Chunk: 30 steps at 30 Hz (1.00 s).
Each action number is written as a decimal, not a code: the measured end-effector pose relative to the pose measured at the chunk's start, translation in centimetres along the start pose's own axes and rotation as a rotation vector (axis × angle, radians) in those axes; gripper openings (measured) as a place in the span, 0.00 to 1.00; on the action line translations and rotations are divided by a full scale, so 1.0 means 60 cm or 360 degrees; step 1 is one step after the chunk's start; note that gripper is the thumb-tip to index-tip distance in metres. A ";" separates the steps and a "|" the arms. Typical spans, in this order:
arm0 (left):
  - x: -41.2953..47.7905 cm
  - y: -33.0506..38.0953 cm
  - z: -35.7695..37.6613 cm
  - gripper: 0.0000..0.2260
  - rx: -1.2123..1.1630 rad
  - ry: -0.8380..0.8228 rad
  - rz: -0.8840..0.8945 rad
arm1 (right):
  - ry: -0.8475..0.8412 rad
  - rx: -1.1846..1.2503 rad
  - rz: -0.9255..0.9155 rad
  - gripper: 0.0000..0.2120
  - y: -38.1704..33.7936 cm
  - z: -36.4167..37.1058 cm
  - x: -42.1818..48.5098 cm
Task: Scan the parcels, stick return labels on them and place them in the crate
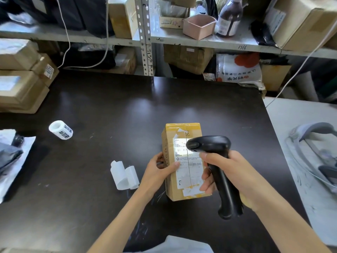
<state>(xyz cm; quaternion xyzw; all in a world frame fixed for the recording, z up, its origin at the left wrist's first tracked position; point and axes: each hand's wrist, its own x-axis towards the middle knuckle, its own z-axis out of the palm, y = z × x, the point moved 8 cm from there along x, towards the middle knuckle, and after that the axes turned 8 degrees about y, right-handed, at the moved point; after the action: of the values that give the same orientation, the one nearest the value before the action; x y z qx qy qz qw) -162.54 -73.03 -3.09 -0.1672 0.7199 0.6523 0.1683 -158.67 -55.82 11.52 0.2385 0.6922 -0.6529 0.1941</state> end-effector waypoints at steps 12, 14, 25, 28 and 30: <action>0.008 -0.004 -0.002 0.36 0.0040 -0.0059 -0.0011 | 0.0001 0.0040 0.0005 0.11 0.001 0.005 0.010; 0.010 0.000 -0.004 0.31 0.0096 -0.0077 -0.0011 | 0.0038 0.0073 -0.0013 0.10 0.003 0.000 0.017; 0.052 0.105 -0.089 0.23 0.0893 0.0187 0.0399 | 0.0727 -0.0371 -0.0107 0.12 0.056 -0.111 0.179; 0.057 0.069 -0.135 0.39 0.1877 -0.0068 0.0278 | 0.0864 -0.0926 -0.0173 0.20 0.083 -0.123 0.207; 0.053 0.037 -0.166 0.48 0.2262 -0.0212 0.0126 | 0.0911 -0.1159 -0.0201 0.23 0.099 -0.120 0.219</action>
<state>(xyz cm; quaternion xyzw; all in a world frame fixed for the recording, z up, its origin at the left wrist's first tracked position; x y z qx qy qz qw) -166.64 -82.82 -1.65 0.0493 0.9645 0.0397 0.2565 -165.56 -47.42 -0.42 0.2829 0.9152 -0.2859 0.0262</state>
